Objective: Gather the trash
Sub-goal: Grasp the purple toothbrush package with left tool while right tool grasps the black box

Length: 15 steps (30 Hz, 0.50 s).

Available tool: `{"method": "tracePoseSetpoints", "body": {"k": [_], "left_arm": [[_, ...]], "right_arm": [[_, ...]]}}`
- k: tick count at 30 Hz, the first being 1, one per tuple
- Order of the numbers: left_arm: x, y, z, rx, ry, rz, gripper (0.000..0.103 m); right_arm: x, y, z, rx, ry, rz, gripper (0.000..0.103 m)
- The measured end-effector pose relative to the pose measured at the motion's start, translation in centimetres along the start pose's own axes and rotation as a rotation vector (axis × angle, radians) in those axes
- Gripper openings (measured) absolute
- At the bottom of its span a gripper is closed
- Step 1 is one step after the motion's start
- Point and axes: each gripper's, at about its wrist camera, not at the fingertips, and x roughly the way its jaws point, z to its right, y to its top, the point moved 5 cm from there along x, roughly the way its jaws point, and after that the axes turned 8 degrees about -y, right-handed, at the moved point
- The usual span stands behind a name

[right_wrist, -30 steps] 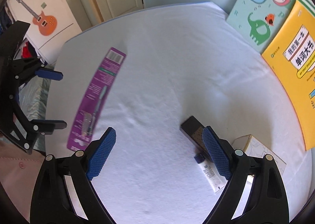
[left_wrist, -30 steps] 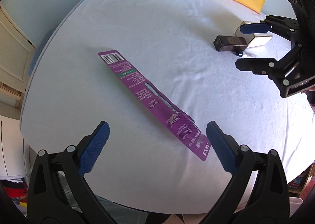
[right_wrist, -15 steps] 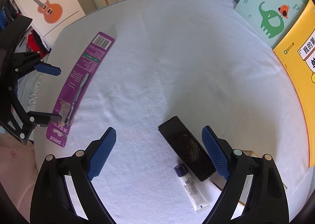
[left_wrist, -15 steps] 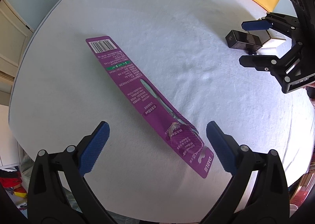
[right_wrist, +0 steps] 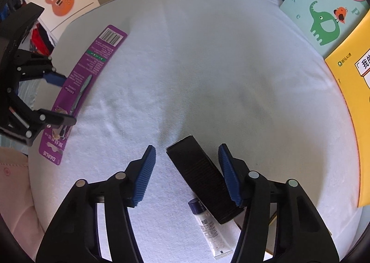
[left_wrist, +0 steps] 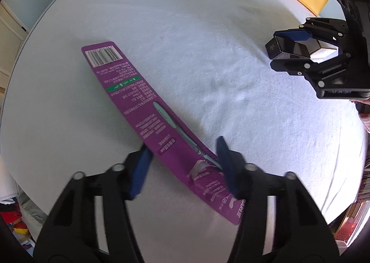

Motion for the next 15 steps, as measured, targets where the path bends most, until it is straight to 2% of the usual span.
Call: {"method": "tracePoseSetpoints", "body": {"k": [2, 10, 15], "left_arm": [[0.2, 0.8, -0.4, 0.006, -0.006, 0.001, 0.048], [0.4, 3.0, -1.9, -0.005, -0.004, 0.016, 0.025], [0.5, 3.4, -2.1, -0.024, -0.024, 0.025, 0.021]], "right_arm": [[0.2, 0.1, 0.4, 0.008, 0.000, 0.001, 0.044], [0.2, 0.8, 0.8, 0.022, -0.006, 0.017, 0.033], [-0.4, 1.0, 0.8, 0.031, -0.002, 0.033, 0.028]]}}
